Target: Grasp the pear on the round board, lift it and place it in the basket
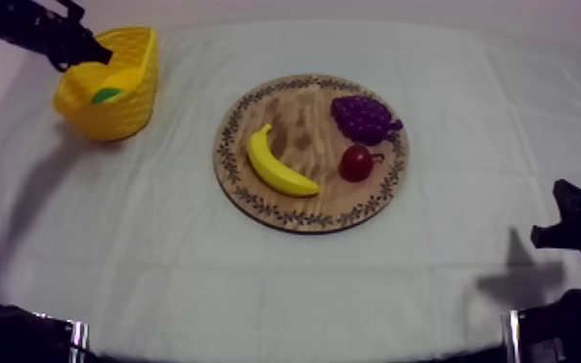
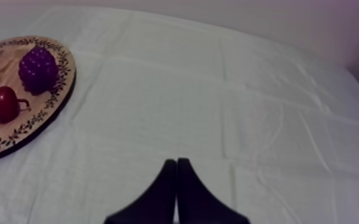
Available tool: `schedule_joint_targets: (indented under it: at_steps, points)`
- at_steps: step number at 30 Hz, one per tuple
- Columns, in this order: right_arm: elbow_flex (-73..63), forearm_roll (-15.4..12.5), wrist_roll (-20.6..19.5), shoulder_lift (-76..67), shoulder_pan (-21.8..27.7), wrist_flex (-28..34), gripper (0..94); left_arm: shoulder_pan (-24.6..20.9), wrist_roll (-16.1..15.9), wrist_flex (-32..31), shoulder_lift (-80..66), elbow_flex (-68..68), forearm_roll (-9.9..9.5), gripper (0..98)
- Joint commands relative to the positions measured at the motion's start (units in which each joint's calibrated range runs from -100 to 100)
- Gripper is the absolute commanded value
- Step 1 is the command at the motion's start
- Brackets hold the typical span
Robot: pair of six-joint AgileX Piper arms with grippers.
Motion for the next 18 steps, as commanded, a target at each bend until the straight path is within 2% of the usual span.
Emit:
schedule_joint_targets:
  at_steps: [1, 7, 11, 18]
  points:
    - [0.04, 0.00, 0.00, -0.02, -0.03, -0.01, 0.3, 0.38, 0.42, -0.36, -10.09, 5.11, -0.18, 0.1]
    - [0.04, 0.00, 0.00, -0.02, -0.03, -0.01, 0.3, 1.23, 1.71, -1.07, -23.32, 14.08, -0.47, 0.0]
    - [0.04, 0.00, 0.00, -0.02, -0.03, -0.01, 0.3, 1.25, 2.36, -4.11, -32.53, 22.82, -0.33, 0.0]
    - [0.04, 0.00, 0.00, -0.02, -0.03, -0.01, 0.3, -0.56, 1.67, -12.76, -51.43, 43.37, 2.32, 0.0]
